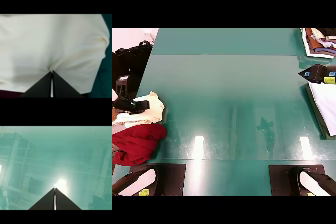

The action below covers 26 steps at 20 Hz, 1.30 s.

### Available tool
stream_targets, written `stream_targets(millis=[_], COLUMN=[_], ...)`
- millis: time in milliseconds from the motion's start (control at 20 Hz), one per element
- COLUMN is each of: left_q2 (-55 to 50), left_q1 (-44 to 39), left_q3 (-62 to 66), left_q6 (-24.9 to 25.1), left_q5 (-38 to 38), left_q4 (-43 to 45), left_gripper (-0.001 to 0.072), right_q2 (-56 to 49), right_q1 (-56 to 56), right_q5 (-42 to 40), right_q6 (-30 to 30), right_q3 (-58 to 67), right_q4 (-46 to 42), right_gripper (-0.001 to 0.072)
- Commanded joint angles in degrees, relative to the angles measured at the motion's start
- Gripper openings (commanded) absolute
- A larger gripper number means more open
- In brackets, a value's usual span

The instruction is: Fold the shirts.

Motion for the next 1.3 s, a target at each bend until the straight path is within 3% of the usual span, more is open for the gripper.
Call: stream_targets(millis=[0, 200, 450, 750, 1000, 1050, 1100, 1150, 1250], left_q2=[3.06, 10.4, 11.5, 3.89, -12.59, -15.65, -18.01, -19.61, -20.57], left_q1=[-0.22, -6.49, -26.08, -49.0, -63.47, -64.89, -65.37, -65.26, -62.55], left_q3=[7.63, 27.19, 47.45, 48.19, 48.19, 48.19, 48.19, 48.19, 48.22], left_q6=[-0.28, 2.21, 2.51, -0.33, 1.33, 1.88, 1.84, 1.66, 1.66], left_q5=[-3.91, -11.15, -17.49, -16.81, -11.21, -9.6, -8.31, -7.74, -8.63], left_q4=[-1.22, -2.38, -2.14, -0.13, -7.48, -9.18, -10.19, -10.56, -7.28], left_gripper=[0.0022, 0.0022, 0.0019, 0.002, 0.0025, 0.0106, 0.0388, 0.0556, 0.0552], right_q2=[0.09, 0.02, 0.02, 0.02, 0.02, 0.02, 0.02, 0.02, 0.02], right_q1=[0.07, 0.07, 0.07, 0.07, 0.07, 0.07, 0.07, 0.07, 0.07], right_q5=[-0.11, -0.96, -1.2, 0.68, 2.21, 2.43, 2.6, 2.82, 3.41], right_q6=[0.0, 0.0, 0.0, 0.0, 0.0, 0.0, 0.0, 0.0, 0.0], right_q3=[1.36, 10.38, 17.97, 18.67, 18.67, 18.67, 18.67, 18.67, 18.67], right_q4=[0.09, 0.13, 0.11, 0.11, 0.11, 0.11, 0.11, 0.11, 0.07], right_gripper=[0.0013, 0.0013, 0.0013, 0.0013, 0.0013, 0.0013, 0.0013, 0.0013, 0.0013])
